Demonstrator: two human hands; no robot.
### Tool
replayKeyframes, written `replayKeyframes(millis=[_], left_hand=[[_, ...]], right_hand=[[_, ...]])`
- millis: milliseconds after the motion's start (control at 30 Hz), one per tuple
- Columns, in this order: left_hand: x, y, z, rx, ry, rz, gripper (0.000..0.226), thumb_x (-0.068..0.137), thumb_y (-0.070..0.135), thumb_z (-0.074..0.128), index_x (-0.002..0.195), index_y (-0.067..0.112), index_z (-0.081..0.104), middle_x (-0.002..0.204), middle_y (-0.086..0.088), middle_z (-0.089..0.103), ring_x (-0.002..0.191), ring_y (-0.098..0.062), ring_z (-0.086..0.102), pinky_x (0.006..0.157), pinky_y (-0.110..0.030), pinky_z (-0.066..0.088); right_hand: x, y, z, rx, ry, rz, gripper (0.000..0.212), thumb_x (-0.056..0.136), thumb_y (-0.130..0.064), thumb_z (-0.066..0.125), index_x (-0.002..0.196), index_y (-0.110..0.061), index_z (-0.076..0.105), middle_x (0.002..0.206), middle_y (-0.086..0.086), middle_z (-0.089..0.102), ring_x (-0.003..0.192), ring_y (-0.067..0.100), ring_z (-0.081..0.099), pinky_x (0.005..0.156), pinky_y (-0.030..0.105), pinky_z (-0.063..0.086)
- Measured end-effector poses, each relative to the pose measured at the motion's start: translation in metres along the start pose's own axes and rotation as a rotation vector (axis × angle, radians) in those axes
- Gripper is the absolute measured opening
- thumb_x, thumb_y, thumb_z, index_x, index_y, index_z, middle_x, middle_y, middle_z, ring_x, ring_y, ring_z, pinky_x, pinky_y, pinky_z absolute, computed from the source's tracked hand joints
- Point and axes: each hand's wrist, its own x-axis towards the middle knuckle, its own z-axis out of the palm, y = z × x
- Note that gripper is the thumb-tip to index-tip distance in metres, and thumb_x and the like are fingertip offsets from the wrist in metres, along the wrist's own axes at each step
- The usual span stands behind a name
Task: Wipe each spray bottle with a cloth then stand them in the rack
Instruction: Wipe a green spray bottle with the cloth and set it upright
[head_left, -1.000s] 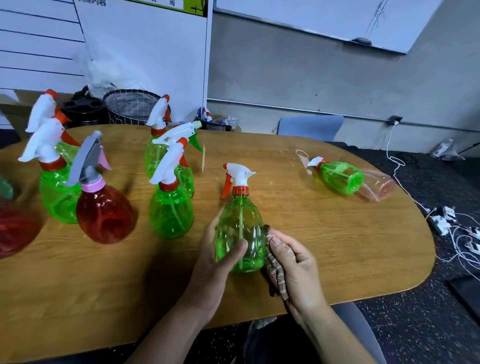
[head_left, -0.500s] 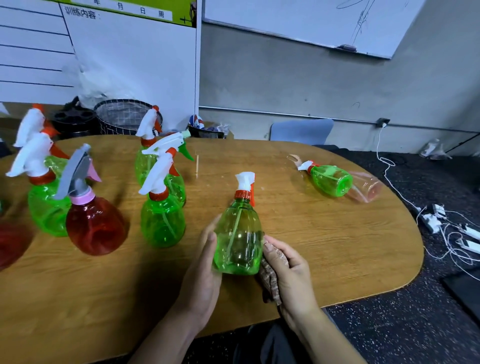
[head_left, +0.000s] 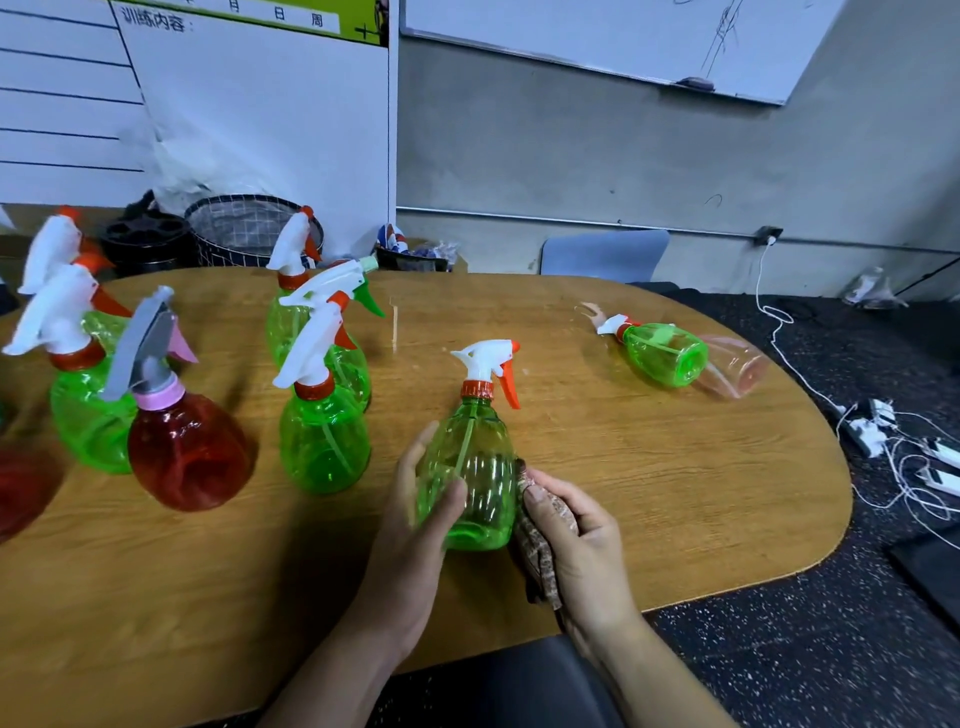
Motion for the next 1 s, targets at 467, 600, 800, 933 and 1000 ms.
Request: replayKeyframes(millis=[467, 600, 800, 933, 1000], left_hand=[[-0.006, -0.005, -0.007, 0.023, 0.002, 0.010, 0.053, 0.104, 0.049, 0.043, 0.157, 0.047, 0.044, 0.160, 0.004, 0.054, 0.148, -0.023, 0.052, 0.117, -0.056, 0.044], [-0.008, 0.000, -0.006, 0.171, -0.009, 0.042, 0.097, 0.075, 0.073, 0.082, 0.158, 0.052, 0.036, 0.155, 0.011, 0.057, 0.144, -0.017, 0.056, 0.116, -0.049, 0.049], [-0.008, -0.006, 0.002, 0.231, 0.031, 0.137, 0.103, 0.076, 0.018, 0.091, 0.161, 0.036, 0.035, 0.144, 0.011, 0.067, 0.133, -0.015, 0.065, 0.116, -0.049, 0.051], [-0.009, -0.006, 0.002, 0.268, 0.035, 0.166, 0.101, 0.074, 0.032, 0.089, 0.161, 0.037, 0.037, 0.144, 0.015, 0.065, 0.132, -0.012, 0.065, 0.113, -0.041, 0.053], [-0.008, -0.007, 0.001, 0.265, 0.031, 0.182, 0.101, 0.074, 0.032, 0.088, 0.161, 0.037, 0.037, 0.143, 0.016, 0.065, 0.130, -0.011, 0.065, 0.110, -0.034, 0.054]], right_hand=[[0.000, -0.004, 0.002, -0.050, 0.002, 0.009, 0.030, 0.083, -0.024, 0.076, 0.111, -0.015, 0.082, 0.116, 0.016, 0.078, 0.101, 0.031, 0.073, 0.068, 0.026, 0.059], [-0.002, -0.003, 0.004, -0.045, -0.011, -0.014, 0.026, 0.086, -0.016, 0.074, 0.110, -0.014, 0.082, 0.118, 0.012, 0.078, 0.115, 0.031, 0.072, 0.097, 0.041, 0.057], [0.000, -0.004, -0.001, -0.045, -0.025, 0.001, 0.024, 0.089, -0.014, 0.073, 0.111, -0.010, 0.081, 0.119, 0.016, 0.077, 0.118, 0.036, 0.071, 0.108, 0.051, 0.051], [0.017, -0.021, -0.011, -0.161, 0.219, -0.232, 0.017, 0.091, -0.017, 0.075, 0.107, -0.019, 0.083, 0.114, 0.020, 0.076, 0.104, 0.028, 0.072, 0.095, 0.044, 0.056], [0.025, -0.042, -0.011, -0.468, 0.217, -0.546, 0.022, 0.091, -0.013, 0.076, 0.113, -0.017, 0.079, 0.111, 0.011, 0.075, 0.103, 0.012, 0.070, 0.094, 0.032, 0.055]])
